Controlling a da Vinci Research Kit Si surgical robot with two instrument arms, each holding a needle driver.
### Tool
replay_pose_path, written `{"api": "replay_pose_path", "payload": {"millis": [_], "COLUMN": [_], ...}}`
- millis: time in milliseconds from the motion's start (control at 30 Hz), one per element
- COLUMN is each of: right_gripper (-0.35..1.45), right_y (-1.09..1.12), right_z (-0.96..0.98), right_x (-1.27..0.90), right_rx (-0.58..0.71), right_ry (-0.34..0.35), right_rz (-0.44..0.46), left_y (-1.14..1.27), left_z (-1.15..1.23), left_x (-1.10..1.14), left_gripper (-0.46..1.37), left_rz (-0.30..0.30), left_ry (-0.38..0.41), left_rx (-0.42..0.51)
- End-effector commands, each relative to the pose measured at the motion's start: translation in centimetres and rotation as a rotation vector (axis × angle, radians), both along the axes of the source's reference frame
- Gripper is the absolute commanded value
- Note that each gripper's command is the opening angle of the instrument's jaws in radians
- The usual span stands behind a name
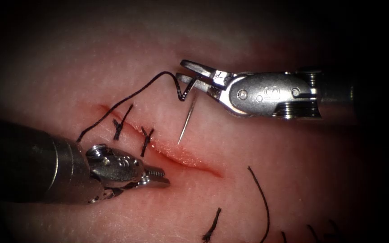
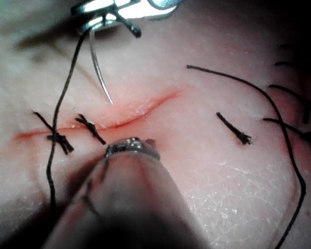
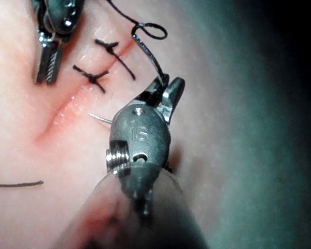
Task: Wound Closure
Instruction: Use the right gripper to throw the needle through the top of the wound
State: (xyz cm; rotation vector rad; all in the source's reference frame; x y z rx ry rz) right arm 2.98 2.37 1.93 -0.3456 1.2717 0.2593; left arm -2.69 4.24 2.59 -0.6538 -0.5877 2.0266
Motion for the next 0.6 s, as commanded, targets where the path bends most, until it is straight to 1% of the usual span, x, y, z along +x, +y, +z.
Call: {"api": "replay_pose_path", "payload": {"millis": [33, 167, 333, 433, 600], "right_gripper": [-0.35, -0.35, -0.35, -0.35, -0.35], "right_y": [0.01, 0.0, -0.03, -0.04, -0.04], "right_z": [-0.01, -0.03, -0.02, -0.01, 0.0], "right_x": [0.01, 0.03, 0.03, 0.03, 0.04], "right_rx": [-0.018, -0.06, -0.089, -0.104, -0.121], "right_ry": [-0.005, -0.023, -0.041, -0.05, -0.057], "right_rz": [0.001, -0.011, -0.028, -0.035, -0.039], "left_y": [0.01, 0.01, -0.03, -0.06, -0.07], "left_z": [0.02, 0.09, 0.18, 0.2, 0.18], "left_x": [0.0, 0.01, 0.02, 0.03, 0.02], "left_gripper": [0.03, 0.02, -0.06, -0.11, -0.1], "left_rz": [0.001, 0.008, -0.001, -0.001, -0.001], "left_ry": [-0.001, -0.003, -0.004, -0.004, -0.004], "left_rx": [-0.001, -0.009, -0.012, -0.015, -0.015]}}
